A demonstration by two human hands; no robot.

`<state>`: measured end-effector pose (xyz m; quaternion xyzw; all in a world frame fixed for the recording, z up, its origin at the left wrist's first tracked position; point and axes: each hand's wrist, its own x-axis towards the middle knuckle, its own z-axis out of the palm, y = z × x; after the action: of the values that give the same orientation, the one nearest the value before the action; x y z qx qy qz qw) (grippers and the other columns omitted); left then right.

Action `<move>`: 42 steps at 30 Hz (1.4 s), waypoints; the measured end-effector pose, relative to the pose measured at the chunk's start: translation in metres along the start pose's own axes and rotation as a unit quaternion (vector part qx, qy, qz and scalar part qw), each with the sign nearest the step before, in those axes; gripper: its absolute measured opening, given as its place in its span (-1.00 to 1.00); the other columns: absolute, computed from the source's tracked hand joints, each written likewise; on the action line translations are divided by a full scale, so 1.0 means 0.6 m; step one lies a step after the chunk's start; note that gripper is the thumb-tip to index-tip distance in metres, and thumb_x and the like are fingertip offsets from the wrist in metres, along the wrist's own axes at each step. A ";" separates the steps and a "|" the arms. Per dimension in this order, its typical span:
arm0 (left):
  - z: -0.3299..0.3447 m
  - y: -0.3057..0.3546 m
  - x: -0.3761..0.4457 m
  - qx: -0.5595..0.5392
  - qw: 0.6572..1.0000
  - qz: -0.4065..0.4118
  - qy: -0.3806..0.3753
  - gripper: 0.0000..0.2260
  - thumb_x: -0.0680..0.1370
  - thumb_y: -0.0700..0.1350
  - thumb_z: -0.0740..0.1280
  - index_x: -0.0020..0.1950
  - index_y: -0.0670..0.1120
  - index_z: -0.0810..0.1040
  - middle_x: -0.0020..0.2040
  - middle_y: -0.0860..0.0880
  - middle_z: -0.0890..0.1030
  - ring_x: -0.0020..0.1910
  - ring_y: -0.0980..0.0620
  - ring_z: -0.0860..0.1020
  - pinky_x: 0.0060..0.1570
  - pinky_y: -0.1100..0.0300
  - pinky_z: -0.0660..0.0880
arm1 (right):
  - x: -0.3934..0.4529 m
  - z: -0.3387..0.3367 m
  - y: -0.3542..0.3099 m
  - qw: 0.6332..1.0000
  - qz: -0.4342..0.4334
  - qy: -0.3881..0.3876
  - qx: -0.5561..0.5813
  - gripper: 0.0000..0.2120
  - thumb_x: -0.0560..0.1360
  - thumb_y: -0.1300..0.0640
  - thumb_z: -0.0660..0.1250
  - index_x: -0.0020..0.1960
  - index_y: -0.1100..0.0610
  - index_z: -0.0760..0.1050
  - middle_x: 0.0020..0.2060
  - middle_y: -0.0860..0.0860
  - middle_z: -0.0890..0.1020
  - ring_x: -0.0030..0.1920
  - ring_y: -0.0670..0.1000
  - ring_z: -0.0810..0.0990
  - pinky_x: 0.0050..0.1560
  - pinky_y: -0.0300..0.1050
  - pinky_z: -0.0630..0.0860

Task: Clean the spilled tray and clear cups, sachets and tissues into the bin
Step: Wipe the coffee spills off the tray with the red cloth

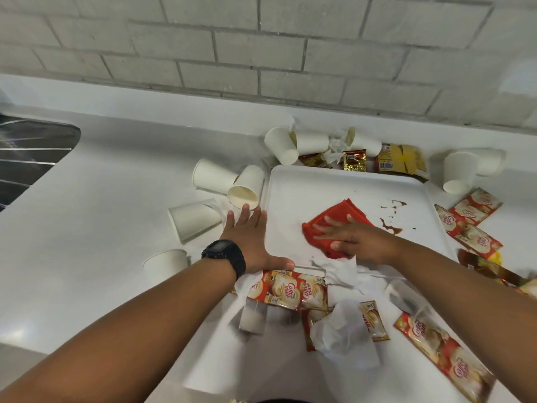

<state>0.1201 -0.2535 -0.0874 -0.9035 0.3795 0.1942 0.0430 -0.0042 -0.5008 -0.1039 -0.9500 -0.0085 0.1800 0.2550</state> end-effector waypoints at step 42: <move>-0.028 0.157 0.107 0.022 0.996 0.032 -0.074 0.15 0.30 0.44 0.33 0.54 -0.13 -0.27 0.55 -0.08 -0.29 0.54 -0.10 -0.22 0.47 -0.13 -0.05 | -0.061 -0.024 0.069 0.990 0.089 0.105 -0.037 -0.57 0.67 0.10 0.05 0.52 -0.11 0.16 0.53 -0.20 0.05 0.55 -0.12 -0.08 0.54 -0.01 -0.18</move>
<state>0.1002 -0.3669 -0.0902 -0.8728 0.4086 0.2533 0.0845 -0.0365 -0.5477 -0.1001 -0.9694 0.0963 0.1009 0.2022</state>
